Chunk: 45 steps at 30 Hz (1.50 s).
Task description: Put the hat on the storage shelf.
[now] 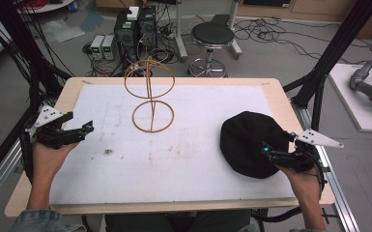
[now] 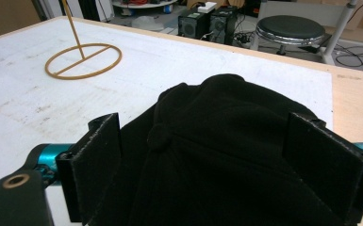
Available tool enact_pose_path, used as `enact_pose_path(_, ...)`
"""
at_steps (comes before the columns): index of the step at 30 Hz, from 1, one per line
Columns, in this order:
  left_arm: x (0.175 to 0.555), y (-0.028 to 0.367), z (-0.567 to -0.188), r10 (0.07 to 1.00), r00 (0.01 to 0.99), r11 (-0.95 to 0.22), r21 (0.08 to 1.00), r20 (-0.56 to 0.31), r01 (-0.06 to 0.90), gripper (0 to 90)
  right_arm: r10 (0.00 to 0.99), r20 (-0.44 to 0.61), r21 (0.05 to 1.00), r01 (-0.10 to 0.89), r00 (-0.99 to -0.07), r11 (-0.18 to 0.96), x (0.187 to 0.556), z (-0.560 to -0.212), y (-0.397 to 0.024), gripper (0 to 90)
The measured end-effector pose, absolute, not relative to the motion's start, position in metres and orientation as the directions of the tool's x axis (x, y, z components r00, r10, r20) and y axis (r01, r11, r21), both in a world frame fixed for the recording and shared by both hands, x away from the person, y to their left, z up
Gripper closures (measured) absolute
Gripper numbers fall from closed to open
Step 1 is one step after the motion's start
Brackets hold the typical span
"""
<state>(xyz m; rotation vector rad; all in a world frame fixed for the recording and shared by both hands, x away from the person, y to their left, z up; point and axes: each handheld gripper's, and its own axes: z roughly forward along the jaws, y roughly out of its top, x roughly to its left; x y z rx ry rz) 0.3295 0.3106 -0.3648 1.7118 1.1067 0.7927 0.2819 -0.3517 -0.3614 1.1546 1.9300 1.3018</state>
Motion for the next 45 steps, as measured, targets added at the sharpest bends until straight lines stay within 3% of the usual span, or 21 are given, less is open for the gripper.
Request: enact_pose_path(45,0.327,0.313,-0.364,0.921,0.387,-0.171,0.930,0.034,0.324,20.3,0.869,0.015,0.923,0.341,-0.495,0.179,0.292,-0.364,-0.341,12.6)
